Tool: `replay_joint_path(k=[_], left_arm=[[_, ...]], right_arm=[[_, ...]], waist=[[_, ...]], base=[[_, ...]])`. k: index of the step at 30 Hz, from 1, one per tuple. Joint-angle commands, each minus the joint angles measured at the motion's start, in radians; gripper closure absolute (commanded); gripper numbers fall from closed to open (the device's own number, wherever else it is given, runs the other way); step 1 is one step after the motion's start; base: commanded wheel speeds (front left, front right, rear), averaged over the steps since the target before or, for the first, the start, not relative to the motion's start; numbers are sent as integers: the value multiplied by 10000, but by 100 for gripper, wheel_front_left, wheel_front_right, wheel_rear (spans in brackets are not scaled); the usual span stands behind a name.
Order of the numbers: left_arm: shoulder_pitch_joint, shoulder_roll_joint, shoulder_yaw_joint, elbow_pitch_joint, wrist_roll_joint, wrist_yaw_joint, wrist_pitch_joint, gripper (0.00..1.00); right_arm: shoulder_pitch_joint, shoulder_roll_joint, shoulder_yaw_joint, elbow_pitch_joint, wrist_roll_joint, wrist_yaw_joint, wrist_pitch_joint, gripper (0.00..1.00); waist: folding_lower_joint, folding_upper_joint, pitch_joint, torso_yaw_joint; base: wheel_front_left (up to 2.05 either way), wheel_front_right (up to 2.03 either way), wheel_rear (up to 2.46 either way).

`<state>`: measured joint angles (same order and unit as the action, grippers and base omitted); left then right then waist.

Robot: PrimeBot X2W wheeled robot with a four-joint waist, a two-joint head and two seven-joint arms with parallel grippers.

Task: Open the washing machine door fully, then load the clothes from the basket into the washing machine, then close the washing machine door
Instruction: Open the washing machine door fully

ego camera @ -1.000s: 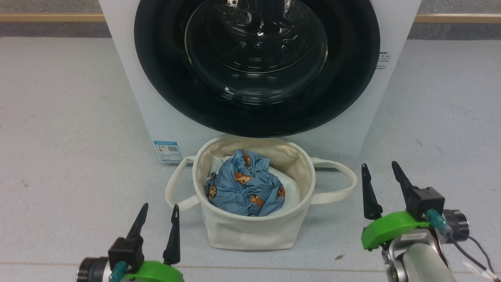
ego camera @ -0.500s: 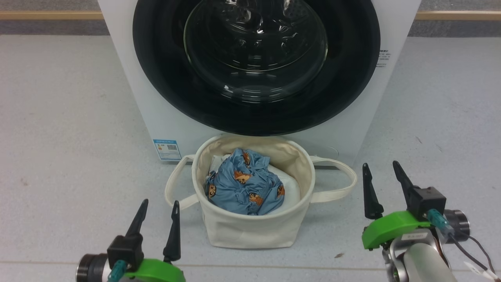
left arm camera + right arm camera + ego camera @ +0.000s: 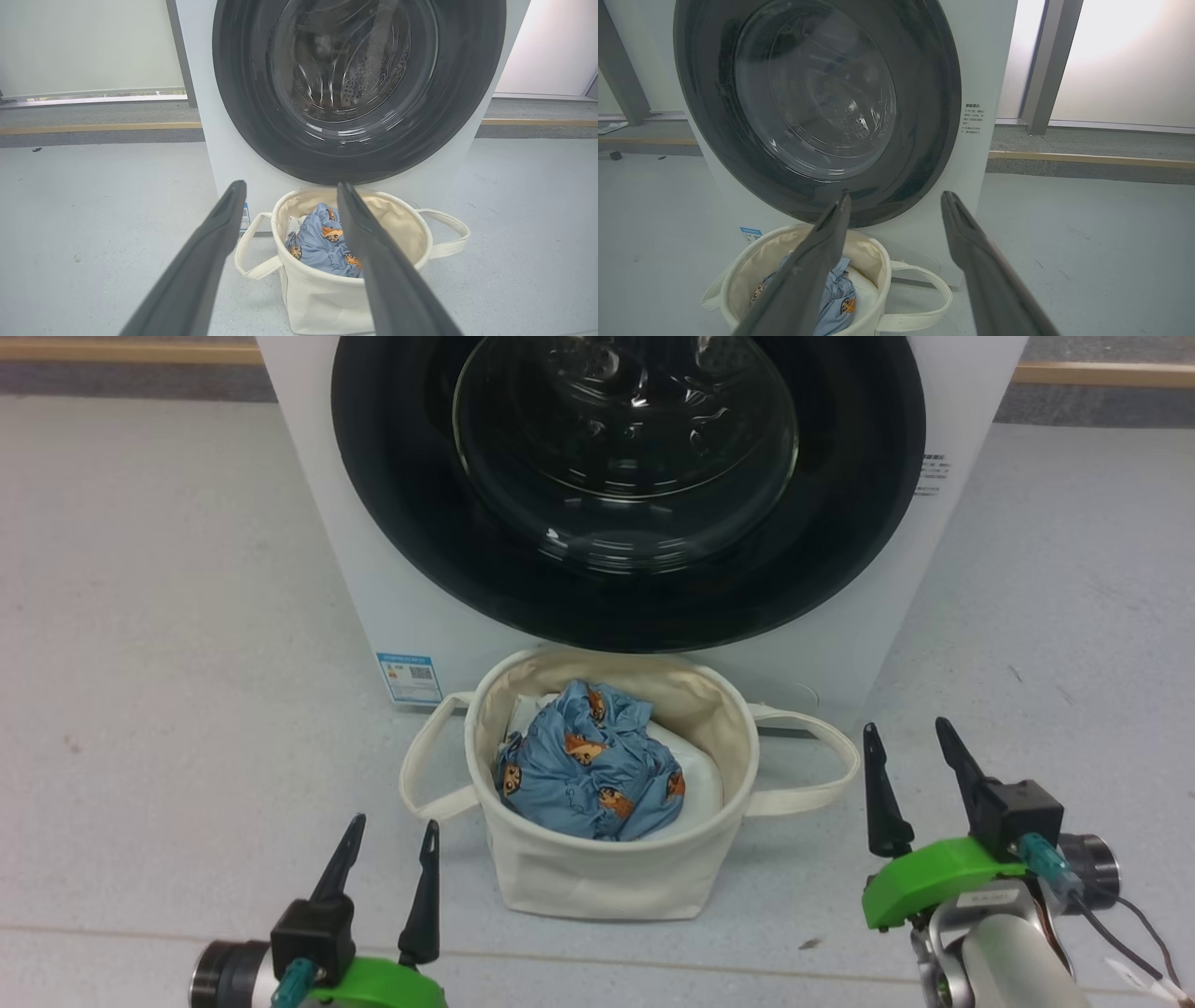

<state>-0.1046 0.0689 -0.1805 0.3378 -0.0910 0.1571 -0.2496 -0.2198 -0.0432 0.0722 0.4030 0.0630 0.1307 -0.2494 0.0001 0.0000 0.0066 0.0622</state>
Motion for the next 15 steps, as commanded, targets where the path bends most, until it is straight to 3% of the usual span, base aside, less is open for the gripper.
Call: replay_joint_path(k=[1,15], left_arm=[[-335,83,270,-232,59,-2,-122,0],[-376,86,255,-199,81,-26,-122,0]], right_arm=[[-301,-70,182,-366,-3,0,-124,0],[-354,-70,211,-316,23,0,-124,0]], waist=[[-1,0,15,2],[-1,0,5,48]], base=[[110,124,-234],[111,124,-235]])
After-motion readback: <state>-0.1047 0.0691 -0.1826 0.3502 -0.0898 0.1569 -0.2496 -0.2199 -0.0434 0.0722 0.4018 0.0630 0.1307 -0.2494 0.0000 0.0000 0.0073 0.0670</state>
